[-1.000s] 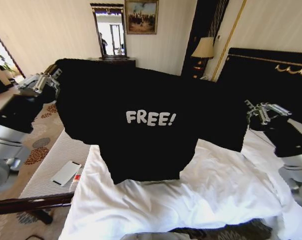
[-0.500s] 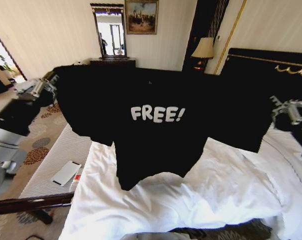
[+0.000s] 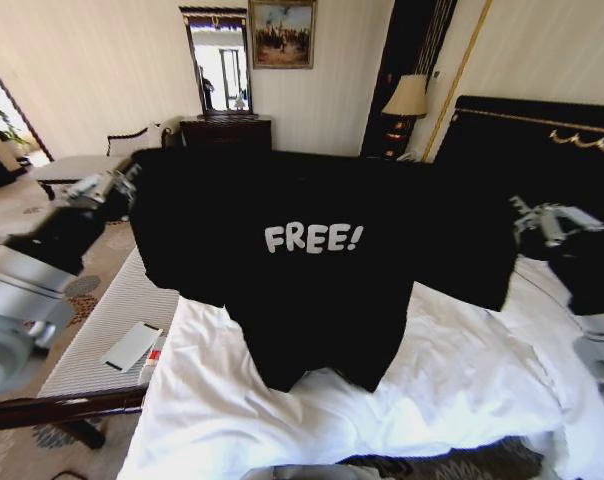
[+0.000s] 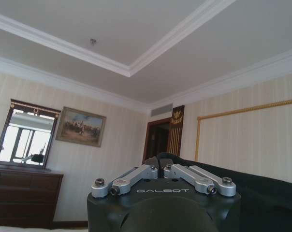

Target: Fold the clothes on the bed.

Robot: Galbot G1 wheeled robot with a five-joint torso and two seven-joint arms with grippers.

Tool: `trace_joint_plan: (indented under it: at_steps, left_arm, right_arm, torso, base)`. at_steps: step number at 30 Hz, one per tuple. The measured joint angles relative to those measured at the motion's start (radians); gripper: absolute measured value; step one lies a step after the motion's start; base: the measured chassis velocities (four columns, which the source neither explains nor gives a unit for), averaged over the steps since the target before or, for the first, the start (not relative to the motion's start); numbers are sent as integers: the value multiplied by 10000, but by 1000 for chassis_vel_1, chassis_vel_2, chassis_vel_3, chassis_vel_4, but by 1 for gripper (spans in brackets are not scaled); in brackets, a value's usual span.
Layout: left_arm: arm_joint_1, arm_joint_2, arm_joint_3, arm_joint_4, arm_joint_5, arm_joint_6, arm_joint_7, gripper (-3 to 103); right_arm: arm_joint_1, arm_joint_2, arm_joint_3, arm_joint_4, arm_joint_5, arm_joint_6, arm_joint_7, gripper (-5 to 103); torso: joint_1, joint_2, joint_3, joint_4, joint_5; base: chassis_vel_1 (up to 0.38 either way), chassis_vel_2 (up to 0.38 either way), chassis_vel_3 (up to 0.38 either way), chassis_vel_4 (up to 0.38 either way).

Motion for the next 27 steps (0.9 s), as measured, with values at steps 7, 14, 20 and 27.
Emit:
trace_joint_plan:
  at_steps: [7, 14, 20, 27]
  left_arm:
    - [-1693, -509, 3854, 493, 2341, 32, -338, 0]
    - [-3390, -1493, 7075, 2478, 3990, -77, -257, 0]
    - [-4639, -2621, 9119, 4978, 5088, -219, 81, 0]
    - [-7267, -4262, 11104, 8316, 5875, -561, 147, 0]
  right_arm:
    - [3069, -1076, -3782, -2677, -521, -195, 89, 0]
    - [5246, -966, -6935, -4747, -1156, -64, -128, 0]
    - [7273, -507, -9671, -6855, -1704, 256, -402, 0]
    - [10084, 382, -12503, -9606, -1888, 628, -541, 0]
  torso:
    - [1, 0, 1, 1, 2]
    - [2, -1, 2, 3, 0]
    - [2, -1, 2, 7, -2]
    - [3, -1, 1, 1, -9]
  base:
    - [0, 0, 0, 0]
    - [0, 0, 0, 0]
    - [0, 0, 0, 0]
    - [0, 0, 0, 0]
